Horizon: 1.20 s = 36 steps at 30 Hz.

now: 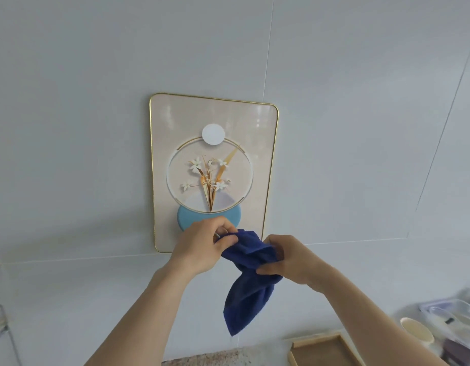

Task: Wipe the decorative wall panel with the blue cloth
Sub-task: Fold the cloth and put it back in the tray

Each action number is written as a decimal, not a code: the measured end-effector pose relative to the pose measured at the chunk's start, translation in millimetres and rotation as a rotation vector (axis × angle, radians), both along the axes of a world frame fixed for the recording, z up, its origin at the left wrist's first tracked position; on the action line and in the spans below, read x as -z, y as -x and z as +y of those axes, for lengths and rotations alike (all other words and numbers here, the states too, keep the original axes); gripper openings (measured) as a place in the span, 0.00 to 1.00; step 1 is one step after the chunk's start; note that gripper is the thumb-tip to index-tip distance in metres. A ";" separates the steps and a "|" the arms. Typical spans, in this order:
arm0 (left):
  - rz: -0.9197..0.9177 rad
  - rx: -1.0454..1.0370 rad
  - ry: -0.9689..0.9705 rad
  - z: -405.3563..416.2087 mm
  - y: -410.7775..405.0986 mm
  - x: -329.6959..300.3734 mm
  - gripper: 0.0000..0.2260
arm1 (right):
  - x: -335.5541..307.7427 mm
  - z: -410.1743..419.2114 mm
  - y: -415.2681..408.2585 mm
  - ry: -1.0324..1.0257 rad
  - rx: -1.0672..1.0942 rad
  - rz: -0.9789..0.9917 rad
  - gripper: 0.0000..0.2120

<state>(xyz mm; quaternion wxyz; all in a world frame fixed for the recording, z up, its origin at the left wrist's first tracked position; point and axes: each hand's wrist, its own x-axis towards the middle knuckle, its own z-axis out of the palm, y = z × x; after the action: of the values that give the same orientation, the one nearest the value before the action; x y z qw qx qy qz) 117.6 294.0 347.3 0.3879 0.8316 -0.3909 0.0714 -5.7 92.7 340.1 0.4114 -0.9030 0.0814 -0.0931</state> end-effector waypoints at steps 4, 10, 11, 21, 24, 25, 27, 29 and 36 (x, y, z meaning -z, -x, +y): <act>-0.023 -0.057 -0.068 -10.0 5.9 9.2 0.05 | -1.9 -25.3 11.5 0.187 0.105 -0.033 0.08; -0.029 -0.122 -0.129 -29.2 14.6 29.2 0.03 | 6.5 -58.9 27.6 0.236 0.172 -0.027 0.11; -0.027 -0.127 -0.134 -34.1 16.9 32.5 0.03 | 9.1 -62.9 29.8 0.246 0.174 -0.018 0.11; 0.073 -0.121 -0.209 -105.9 43.4 76.8 0.01 | 60.7 -120.2 58.3 0.283 0.238 0.069 0.11; 0.100 -0.081 -0.234 -136.5 56.2 95.6 0.01 | 81.4 -142.0 70.5 0.308 0.265 0.118 0.09; 0.118 -0.073 -0.240 -147.1 60.0 102.2 0.01 | 89.1 -149.8 74.5 0.309 0.276 0.129 0.08; 0.161 -0.063 -0.246 -168.6 67.4 116.4 0.01 | 106.9 -165.6 82.5 0.303 0.300 0.150 0.08; 0.203 -0.051 -0.256 -190.7 74.8 133.0 0.01 | 127.1 -181.5 91.2 0.265 0.329 0.151 0.10; 0.339 -0.049 -0.353 -253.1 96.8 203.9 0.01 | 201.4 -224.0 115.4 0.105 0.394 0.197 0.12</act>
<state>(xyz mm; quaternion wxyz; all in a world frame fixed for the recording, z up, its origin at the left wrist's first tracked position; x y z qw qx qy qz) 20.8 40.8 143.4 0.2951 0.8958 -0.3062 -0.1292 -121.1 -131.3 138.8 0.3277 -0.8946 0.2910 -0.0874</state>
